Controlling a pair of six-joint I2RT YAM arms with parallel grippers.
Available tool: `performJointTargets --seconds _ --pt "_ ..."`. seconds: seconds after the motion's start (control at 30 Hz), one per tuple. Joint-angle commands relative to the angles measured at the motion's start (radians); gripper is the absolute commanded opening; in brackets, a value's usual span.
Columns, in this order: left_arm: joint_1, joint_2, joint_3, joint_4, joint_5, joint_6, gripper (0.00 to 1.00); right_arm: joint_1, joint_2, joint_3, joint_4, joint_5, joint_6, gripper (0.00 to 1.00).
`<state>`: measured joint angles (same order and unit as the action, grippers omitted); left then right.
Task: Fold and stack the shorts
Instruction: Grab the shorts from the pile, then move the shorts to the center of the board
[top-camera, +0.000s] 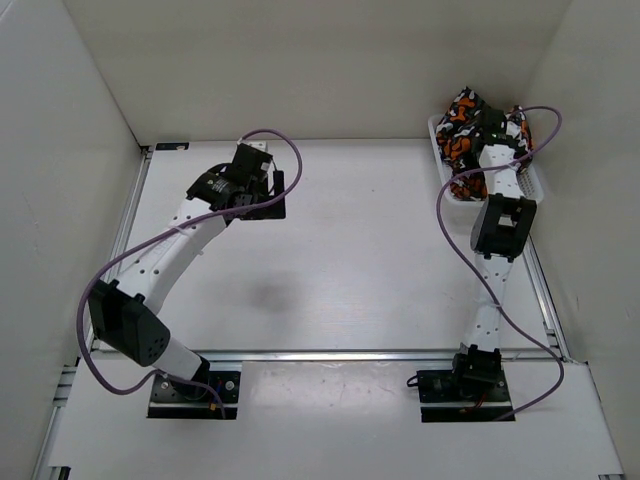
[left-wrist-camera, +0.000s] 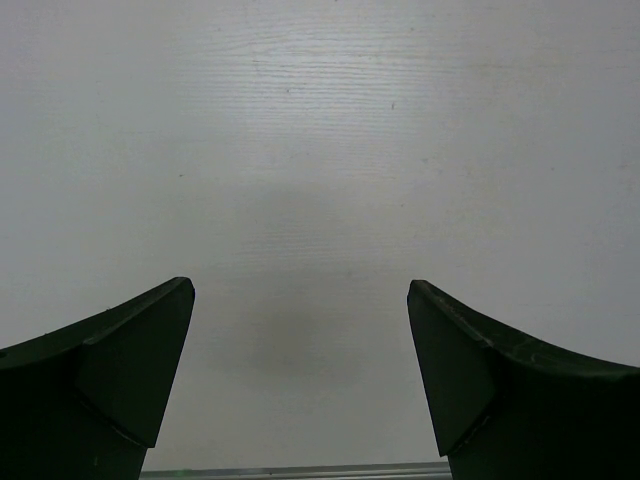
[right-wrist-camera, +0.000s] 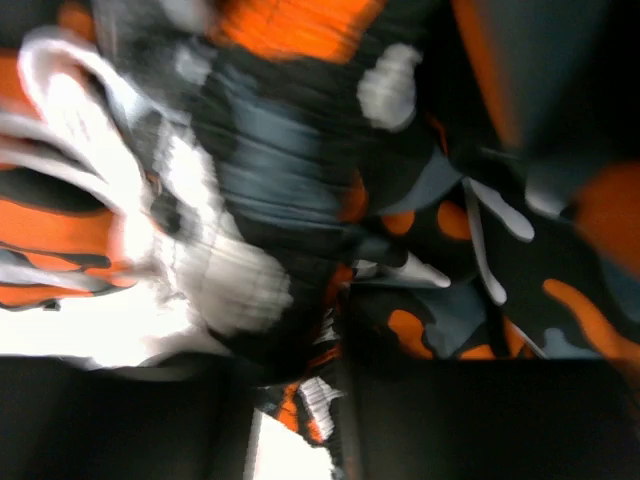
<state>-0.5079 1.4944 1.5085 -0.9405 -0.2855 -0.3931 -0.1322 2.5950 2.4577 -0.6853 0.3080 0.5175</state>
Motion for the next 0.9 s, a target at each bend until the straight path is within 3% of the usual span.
performJointTargets --seconds 0.0,0.03,0.2,0.33,0.57,0.77,0.87 --pt "-0.001 -0.002 0.038 0.017 -0.027 0.019 0.99 -0.007 -0.047 0.057 0.107 0.014 0.029 0.07" --pt "-0.001 -0.002 0.038 0.017 -0.027 0.019 0.99 -0.007 -0.071 0.034 0.118 0.035 0.029 0.01" --pt "-0.001 -0.042 0.038 0.017 -0.018 0.008 0.99 0.028 -0.329 -0.216 0.205 0.091 0.015 0.0" --pt "-0.001 -0.101 0.015 0.008 -0.018 -0.01 0.99 0.046 -0.56 -0.333 0.225 0.025 0.004 0.0" --pt "0.046 -0.207 0.024 -0.066 -0.061 -0.029 0.99 0.097 -0.832 -0.319 0.227 -0.286 -0.074 0.0" --pt "0.161 -0.238 0.07 -0.135 -0.023 -0.05 0.99 0.222 -1.015 -0.273 0.216 -0.504 -0.123 0.0" --pt "0.21 -0.261 0.1 -0.152 0.003 -0.05 0.99 0.321 -1.093 -0.334 0.207 -0.587 -0.161 0.0"
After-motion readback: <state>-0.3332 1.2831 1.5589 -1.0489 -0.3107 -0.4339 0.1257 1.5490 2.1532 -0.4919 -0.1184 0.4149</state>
